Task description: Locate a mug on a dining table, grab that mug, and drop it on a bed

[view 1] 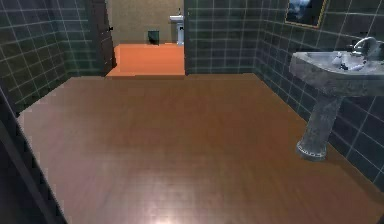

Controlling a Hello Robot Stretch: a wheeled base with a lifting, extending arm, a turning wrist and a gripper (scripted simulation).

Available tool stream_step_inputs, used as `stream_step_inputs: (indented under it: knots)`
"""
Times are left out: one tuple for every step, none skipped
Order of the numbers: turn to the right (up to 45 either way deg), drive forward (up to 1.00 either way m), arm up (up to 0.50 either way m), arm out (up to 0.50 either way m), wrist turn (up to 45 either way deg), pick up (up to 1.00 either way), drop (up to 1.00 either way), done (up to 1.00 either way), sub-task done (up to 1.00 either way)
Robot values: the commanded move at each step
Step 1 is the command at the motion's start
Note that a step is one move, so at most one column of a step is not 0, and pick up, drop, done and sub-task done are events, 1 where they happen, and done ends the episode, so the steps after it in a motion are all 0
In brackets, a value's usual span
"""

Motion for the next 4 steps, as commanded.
stream_step_inputs:
  knots:
    - [0.0,0.60,0.00,0.00,0.0,0.00,0.00,0.00,0.00]
    - [-3.0,0.00,0.00,0.00,0.0,0.00,0.00,0.00,0.00]
    - [0.0,0.30,0.00,0.00,0.0,0.00,0.00,0.00,0.00]
    - [-9.0,0.00,0.00,0.00,0.0,0.00,0.00,0.00,0.00]
